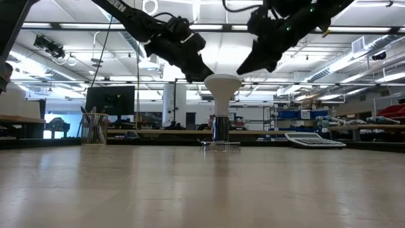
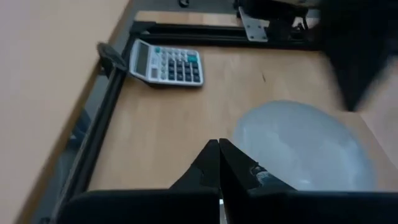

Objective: Screw lightbulb
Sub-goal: Remove the white lightbulb from the silver lamp

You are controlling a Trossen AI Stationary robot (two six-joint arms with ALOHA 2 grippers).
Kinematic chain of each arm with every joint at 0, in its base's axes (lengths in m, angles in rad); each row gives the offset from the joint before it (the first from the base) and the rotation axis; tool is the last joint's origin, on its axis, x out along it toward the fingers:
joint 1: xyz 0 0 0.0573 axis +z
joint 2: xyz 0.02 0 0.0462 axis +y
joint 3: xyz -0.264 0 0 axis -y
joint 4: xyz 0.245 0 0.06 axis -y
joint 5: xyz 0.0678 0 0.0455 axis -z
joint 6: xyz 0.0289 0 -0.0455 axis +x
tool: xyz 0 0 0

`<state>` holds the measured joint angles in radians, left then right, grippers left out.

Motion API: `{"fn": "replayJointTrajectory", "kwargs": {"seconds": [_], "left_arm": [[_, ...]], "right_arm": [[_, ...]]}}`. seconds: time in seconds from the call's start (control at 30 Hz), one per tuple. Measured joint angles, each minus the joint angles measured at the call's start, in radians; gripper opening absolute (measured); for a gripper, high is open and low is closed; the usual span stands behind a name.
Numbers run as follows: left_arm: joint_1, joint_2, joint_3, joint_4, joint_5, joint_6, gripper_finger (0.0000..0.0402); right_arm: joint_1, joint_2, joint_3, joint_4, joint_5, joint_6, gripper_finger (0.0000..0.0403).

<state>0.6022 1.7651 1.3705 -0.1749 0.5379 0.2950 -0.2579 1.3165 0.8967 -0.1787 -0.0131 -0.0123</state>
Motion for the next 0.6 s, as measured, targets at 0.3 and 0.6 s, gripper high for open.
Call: {"fn": "replayJointTrajectory", "kwargs": {"seconds": [0.3,0.6], "left_arm": [[-0.009,0.060,-0.001,0.058,0.037,-0.019,0.0000],[-0.020,0.060,0.000,0.014,0.042,-0.011,0.0000]], "right_arm": [[0.077,0.082,0.001,0.080,-0.019,-0.003,0.0005],[0.015,0.085,0.000,0.067,0.015,0.012,0.0005]]}}
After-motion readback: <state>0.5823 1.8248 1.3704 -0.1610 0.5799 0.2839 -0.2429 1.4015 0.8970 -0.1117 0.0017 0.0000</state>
